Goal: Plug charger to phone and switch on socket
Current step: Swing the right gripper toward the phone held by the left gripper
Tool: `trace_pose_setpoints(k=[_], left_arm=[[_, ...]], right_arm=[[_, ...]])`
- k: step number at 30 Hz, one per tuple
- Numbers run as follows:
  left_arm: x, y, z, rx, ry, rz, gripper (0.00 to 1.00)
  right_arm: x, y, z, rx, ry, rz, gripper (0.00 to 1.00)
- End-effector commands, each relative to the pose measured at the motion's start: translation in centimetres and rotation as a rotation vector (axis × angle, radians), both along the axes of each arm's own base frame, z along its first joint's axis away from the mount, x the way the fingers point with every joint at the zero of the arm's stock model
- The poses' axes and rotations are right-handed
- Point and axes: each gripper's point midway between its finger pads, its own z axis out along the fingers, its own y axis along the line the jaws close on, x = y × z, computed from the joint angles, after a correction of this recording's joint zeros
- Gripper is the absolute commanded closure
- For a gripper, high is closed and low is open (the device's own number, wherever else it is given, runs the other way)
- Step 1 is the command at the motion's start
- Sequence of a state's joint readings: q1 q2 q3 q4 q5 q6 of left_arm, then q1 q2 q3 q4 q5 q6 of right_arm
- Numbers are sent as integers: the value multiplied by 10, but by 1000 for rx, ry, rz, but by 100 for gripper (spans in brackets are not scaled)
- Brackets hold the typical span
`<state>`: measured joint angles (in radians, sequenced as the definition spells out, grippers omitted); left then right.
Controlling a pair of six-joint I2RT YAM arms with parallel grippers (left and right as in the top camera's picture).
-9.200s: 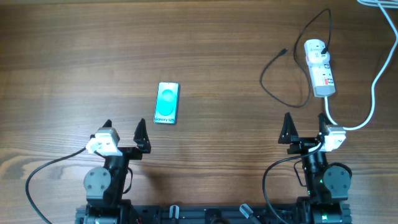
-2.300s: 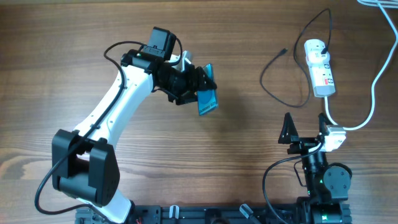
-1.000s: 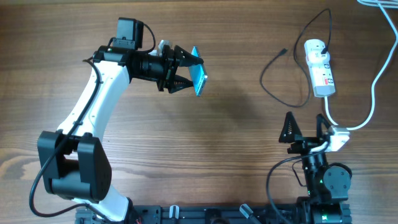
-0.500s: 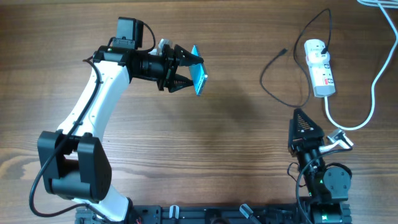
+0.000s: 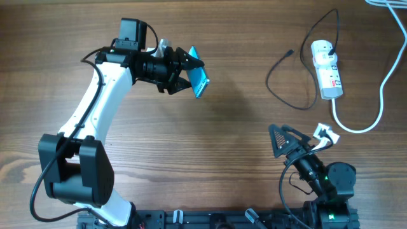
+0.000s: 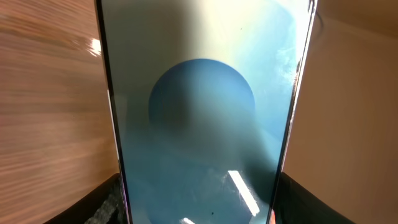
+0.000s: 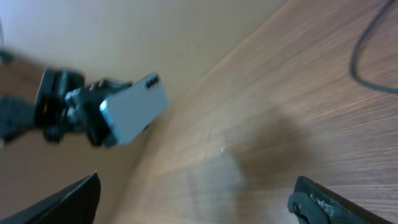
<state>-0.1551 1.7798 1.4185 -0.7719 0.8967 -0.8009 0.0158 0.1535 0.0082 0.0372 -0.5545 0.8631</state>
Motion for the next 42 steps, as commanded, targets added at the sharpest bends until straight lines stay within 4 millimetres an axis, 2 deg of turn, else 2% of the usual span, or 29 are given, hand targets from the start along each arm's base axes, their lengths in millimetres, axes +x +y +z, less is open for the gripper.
trace_pose_setpoints(k=[1,6,11,15,25,34,42], left_arm=[[5,6,5,107,-85,13,42],[0,4,-11,228,-79,17,42],[-5,-1,-22,336,-93,7,42],[-9,-9,-23,342,-99,-13,43],[-7,-6,-28,401,-114,-1,44],[-16,-21,-28,396,-118,-36,44],[-22,-31,-28,393,-112,-53,44]], right_arm=[[-13,18,19,-75,-94,140,0],[-19,25,28,-86,-110,191,1],[-24,25,18,-138,-64,206,1],[-28,24,17,-167,-28,211,1],[-43,20,31,-239,53,208,1],[-35,22,18,-236,144,243,0],[-16,24,25,-231,111,249,1]])
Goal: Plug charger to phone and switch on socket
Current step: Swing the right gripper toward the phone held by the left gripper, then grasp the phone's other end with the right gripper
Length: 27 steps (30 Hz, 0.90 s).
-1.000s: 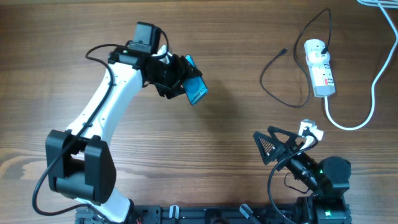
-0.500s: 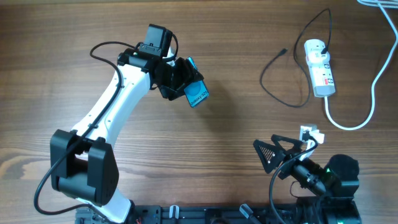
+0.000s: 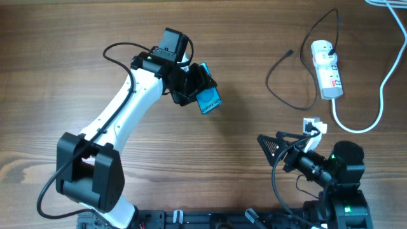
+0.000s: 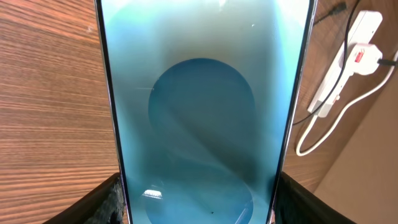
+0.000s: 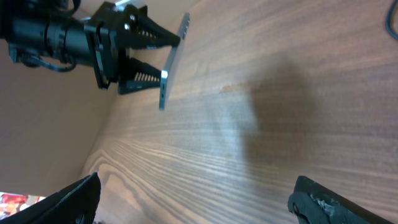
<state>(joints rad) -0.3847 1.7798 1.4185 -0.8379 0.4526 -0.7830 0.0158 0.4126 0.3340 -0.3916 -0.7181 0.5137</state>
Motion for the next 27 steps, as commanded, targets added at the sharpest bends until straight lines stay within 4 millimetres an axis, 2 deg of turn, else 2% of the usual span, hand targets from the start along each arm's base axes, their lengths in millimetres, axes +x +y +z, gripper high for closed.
trace_pose_setpoints(k=[1,6,11,17,23,27], left_arm=[[4,-3,21,-24,-46,11,44],[5,-4,22,-32,-34,38,44],[6,-5,22,-38,-27,55,44],[11,-6,25,-59,-19,105,43],[16,-8,27,-76,-17,139,43],[16,-8,28,-82,-6,160,43]], right_arm=[[7,3,12,-1,-39,21,1],[12,18,18,1,-73,72,1],[28,34,10,-36,-65,53,1],[51,64,1,-54,-86,45,1],[84,80,-21,63,32,-60,1],[101,95,-20,150,-1,-40,5]])
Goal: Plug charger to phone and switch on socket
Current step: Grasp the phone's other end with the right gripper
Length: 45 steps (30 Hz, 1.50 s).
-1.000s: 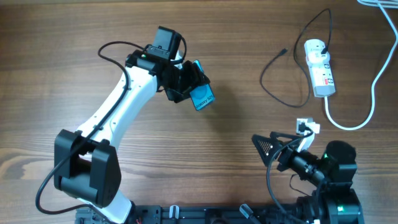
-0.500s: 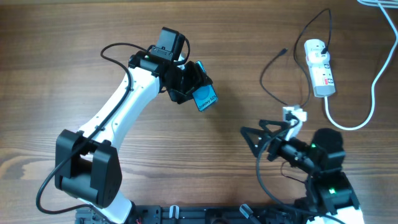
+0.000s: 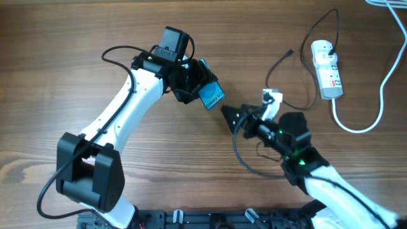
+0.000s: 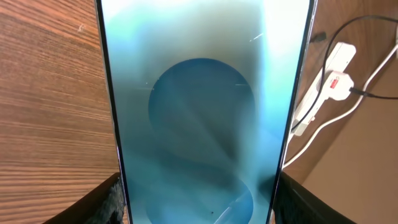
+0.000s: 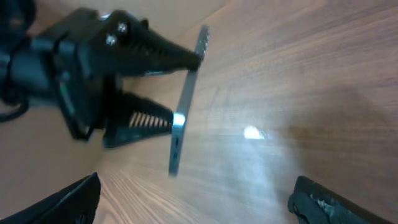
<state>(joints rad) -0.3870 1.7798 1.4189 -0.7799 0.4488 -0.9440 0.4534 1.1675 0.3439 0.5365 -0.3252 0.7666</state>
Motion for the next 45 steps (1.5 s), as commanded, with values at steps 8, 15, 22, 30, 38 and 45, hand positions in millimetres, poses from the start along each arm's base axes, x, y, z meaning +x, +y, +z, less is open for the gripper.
trace_pose_setpoints(k=[8,15,22,30,38,45], left_arm=[[9,-5,25,-48,-42,50,43],[9,-5,25,-49,-40,51,44],[4,-9,26,-77,-14,49,44],[-1,-17,27,-91,9,54,45],[-13,-36,28,-92,8,2,45],[-19,-46,28,-101,22,2,45]], right_arm=[[21,28,-9,133,-3,7,16],[21,33,-2,119,-71,20,23],[27,28,-2,103,-88,-25,31],[31,25,-2,98,-93,-53,34],[33,22,-2,95,-95,-71,38],[35,20,-2,93,-96,-87,45]])
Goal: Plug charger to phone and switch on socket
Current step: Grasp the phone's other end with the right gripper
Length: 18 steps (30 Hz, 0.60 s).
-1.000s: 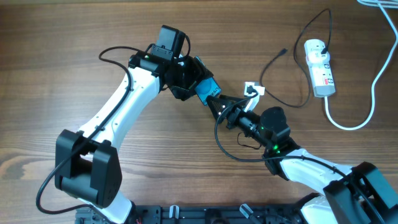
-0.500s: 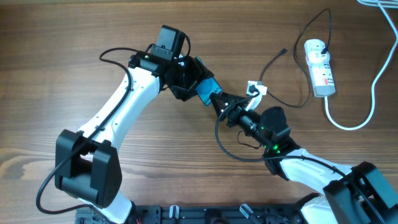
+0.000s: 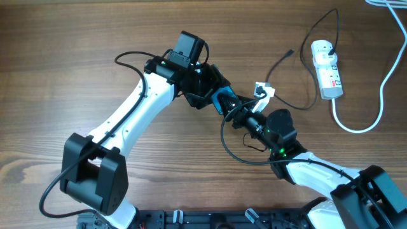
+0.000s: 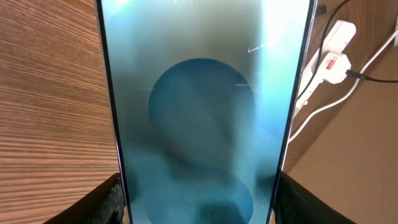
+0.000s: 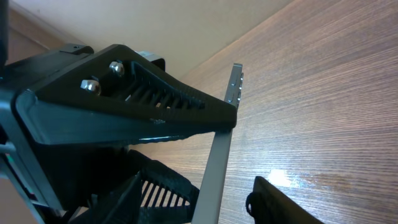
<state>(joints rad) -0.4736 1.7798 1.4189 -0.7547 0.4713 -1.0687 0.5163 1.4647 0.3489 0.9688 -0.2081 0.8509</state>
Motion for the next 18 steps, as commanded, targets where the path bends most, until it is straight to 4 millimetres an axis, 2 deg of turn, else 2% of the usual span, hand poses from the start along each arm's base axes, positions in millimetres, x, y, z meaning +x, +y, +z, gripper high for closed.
trace_pose_setpoints(k=[1,8,18], left_arm=[[-2,-12,24,-54,-27,3,45],[-8,-22,25,-59,-34,-26,45],[-14,-23,23,-48,-15,-34,44]], right_arm=[[5,-1,1,-10,-16,-22,46],[5,-2,-1,-16,-8,-29,50],[4,-2,-7,-29,13,-29,63]])
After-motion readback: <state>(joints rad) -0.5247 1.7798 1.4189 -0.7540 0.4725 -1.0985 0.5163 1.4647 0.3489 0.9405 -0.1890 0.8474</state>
